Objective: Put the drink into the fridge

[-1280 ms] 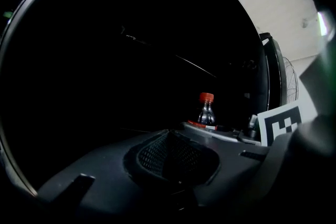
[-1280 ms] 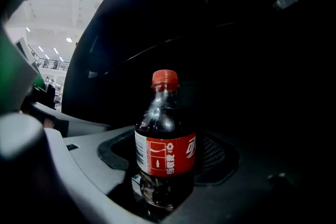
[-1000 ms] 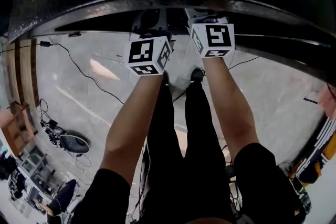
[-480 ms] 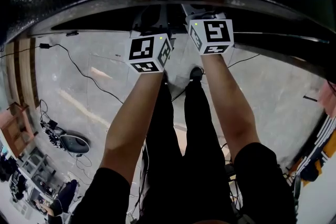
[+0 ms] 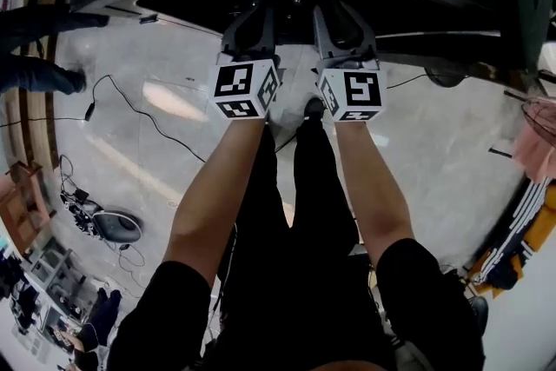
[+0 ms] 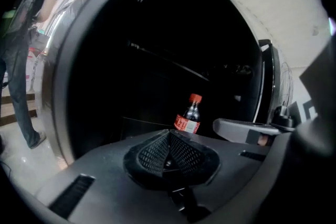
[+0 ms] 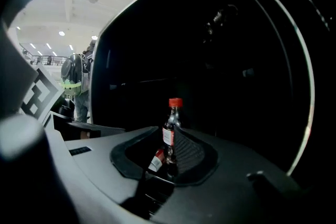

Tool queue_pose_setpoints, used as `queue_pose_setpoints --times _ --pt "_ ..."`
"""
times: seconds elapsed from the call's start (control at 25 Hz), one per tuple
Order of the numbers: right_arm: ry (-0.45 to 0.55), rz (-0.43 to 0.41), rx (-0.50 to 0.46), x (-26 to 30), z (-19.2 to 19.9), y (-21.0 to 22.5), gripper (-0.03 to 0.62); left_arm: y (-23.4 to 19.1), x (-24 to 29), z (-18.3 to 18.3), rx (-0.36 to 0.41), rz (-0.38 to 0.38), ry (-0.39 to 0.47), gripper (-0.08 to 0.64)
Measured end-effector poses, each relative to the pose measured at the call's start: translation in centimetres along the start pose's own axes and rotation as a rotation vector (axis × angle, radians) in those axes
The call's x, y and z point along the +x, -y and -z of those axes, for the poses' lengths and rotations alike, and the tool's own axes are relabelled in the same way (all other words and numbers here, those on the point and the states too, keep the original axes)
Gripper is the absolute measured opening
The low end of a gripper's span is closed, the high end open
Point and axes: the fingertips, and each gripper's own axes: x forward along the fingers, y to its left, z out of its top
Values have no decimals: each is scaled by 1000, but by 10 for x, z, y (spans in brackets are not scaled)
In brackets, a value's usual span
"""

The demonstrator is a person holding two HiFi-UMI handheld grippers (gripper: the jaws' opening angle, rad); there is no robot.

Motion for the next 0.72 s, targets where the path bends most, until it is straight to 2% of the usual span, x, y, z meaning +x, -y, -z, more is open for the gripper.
queue_pose_setpoints --times 0.04,0.16,0.32,0.52,0.64,0.72 --pt "-10 -3 4 -9 -8 -7 84 4 -11 -6 0 3 -3 18" --pt "-31 4 37 -38 -36 -28 42 20 -48 -30 17 9 -11 18" --pt "33 9 95 -76 -111 -58 23 39 -99 -82 36 27 9 18" --pt "83 15 59 -137 -203 -91 23 61 -166 -154 54 54 59 18" --pt "94 42 -12 -163 -241 -102 22 75 -195 -194 84 98 99 18" --pt "111 60 -19 -180 -259 -102 21 82 -215 -218 101 120 134 18"
